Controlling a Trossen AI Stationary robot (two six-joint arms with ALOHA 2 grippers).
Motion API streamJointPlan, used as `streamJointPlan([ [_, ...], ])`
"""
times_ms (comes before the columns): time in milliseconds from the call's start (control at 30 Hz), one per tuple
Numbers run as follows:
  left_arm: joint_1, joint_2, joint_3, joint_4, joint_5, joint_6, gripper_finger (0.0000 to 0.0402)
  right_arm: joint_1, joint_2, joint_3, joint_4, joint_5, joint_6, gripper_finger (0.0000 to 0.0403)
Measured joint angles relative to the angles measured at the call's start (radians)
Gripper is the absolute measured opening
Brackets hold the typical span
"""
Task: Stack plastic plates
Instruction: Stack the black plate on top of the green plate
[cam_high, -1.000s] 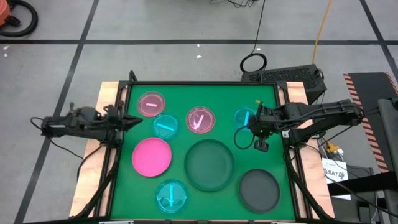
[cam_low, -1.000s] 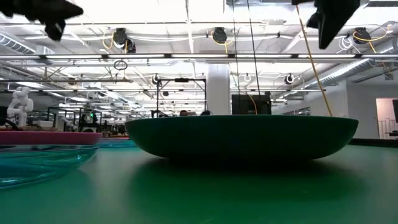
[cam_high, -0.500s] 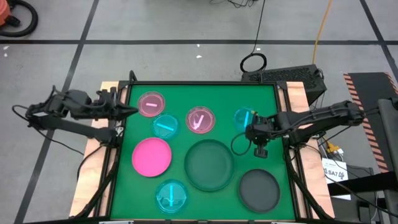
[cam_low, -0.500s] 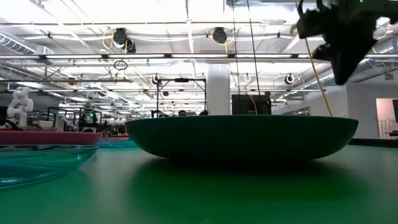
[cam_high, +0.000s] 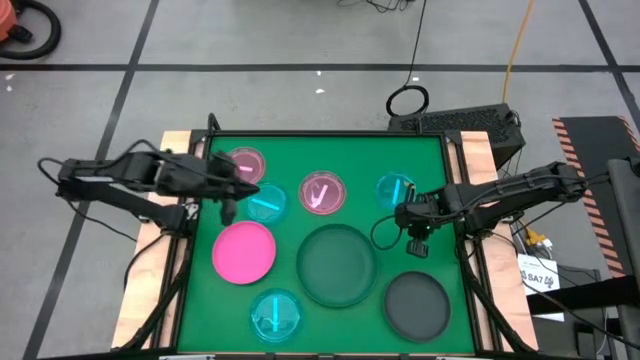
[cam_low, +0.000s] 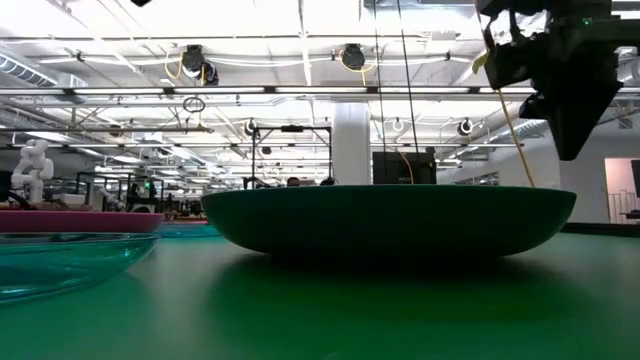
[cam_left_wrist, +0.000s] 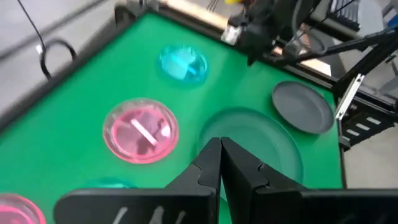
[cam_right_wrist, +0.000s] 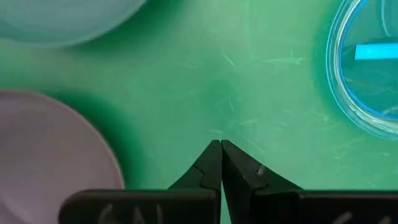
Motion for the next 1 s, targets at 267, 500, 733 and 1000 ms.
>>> streamJointPlan([
  [267, -0.044, 0.154, 0.0, 0.003, 0.06, -0.13, 0.0017, 0.052, 0.0, 0.0, 0.111, -0.071, 0.048, 0.0],
  [500, -0.1, 0.253, 0.0, 0.019, 0.13, -0.149, 0.0017, 0.165, 0.001, 0.0, 0.171, -0.073, 0.071, 0.0],
  [733, -0.136, 0.31, 0.0, 0.091, 0.134, -0.152, 0.0017, 0.312, 0.0, 0.0, 0.184, -0.071, 0.024, 0.0038],
  [1000, -0.14, 0.365, 0.0, 0.134, 0.125, -0.134, 0.0017, 0.341, 0.025, -0.013, 0.189, -0.015, -0.056, 0.0117],
])
